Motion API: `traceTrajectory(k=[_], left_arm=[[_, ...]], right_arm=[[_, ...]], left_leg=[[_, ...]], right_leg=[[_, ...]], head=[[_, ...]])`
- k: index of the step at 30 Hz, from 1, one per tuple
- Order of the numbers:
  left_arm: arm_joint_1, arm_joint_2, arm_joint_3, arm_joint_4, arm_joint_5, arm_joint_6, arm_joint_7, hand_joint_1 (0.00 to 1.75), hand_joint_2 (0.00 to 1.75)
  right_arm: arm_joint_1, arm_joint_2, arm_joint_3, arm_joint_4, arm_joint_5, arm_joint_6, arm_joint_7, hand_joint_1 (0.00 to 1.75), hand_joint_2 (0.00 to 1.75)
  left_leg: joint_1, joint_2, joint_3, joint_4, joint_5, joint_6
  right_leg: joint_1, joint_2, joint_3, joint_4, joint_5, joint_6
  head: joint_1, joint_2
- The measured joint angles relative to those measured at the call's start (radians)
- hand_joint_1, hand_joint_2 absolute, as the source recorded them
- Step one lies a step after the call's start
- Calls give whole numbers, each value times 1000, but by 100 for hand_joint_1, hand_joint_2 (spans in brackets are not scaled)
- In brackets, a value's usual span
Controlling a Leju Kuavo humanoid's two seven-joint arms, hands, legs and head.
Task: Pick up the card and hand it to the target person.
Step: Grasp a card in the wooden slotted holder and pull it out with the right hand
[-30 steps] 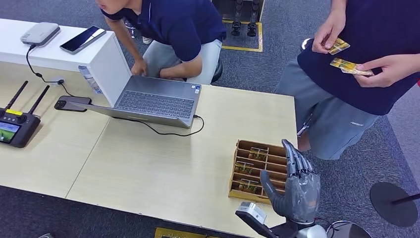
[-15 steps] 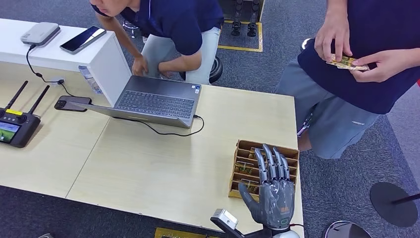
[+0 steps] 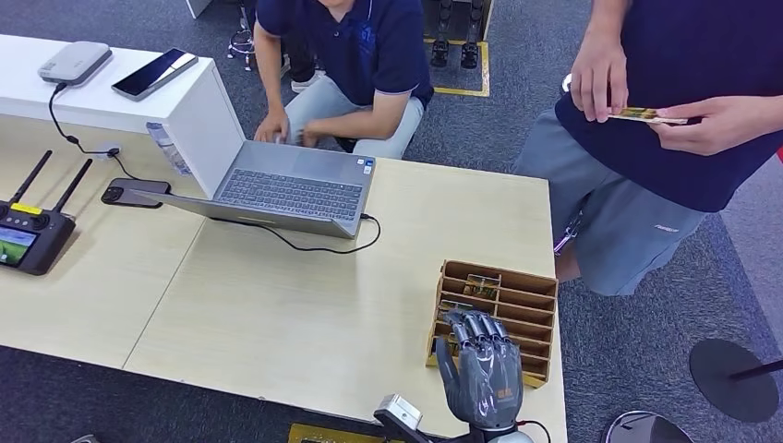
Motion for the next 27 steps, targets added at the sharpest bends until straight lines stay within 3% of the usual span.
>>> traceTrajectory(k=[18, 20, 24, 27], left_arm=[[0, 0, -8, 0, 1, 0, 6, 0, 0], [0, 0, -8, 0, 1, 0, 6, 0, 0], [0, 0, -8, 0, 1, 0, 6, 0, 0], [0, 1, -8, 0, 1, 0, 6, 0, 0]], right_arm=[[-26, 18, 0, 156, -30, 0, 52, 134, 175], [-27, 19, 0, 163, -30, 0, 55, 124, 175], [-33, 20, 0, 181, -30, -1, 64, 75, 175], [-38, 21, -1, 191, -25, -1, 75, 53, 175]], left_leg=[[0, 0, 0, 0, 0, 0], [0, 0, 0, 0, 0, 0], [0, 0, 0, 0, 0, 0], [0, 0, 0, 0, 0, 0]], right_leg=[[0, 0, 0, 0, 0, 0], [0, 0, 0, 0, 0, 0], [0, 0, 0, 0, 0, 0], [0, 0, 0, 0, 0, 0]], head=[[0, 0], [0, 0], [0, 0], [0, 0]])
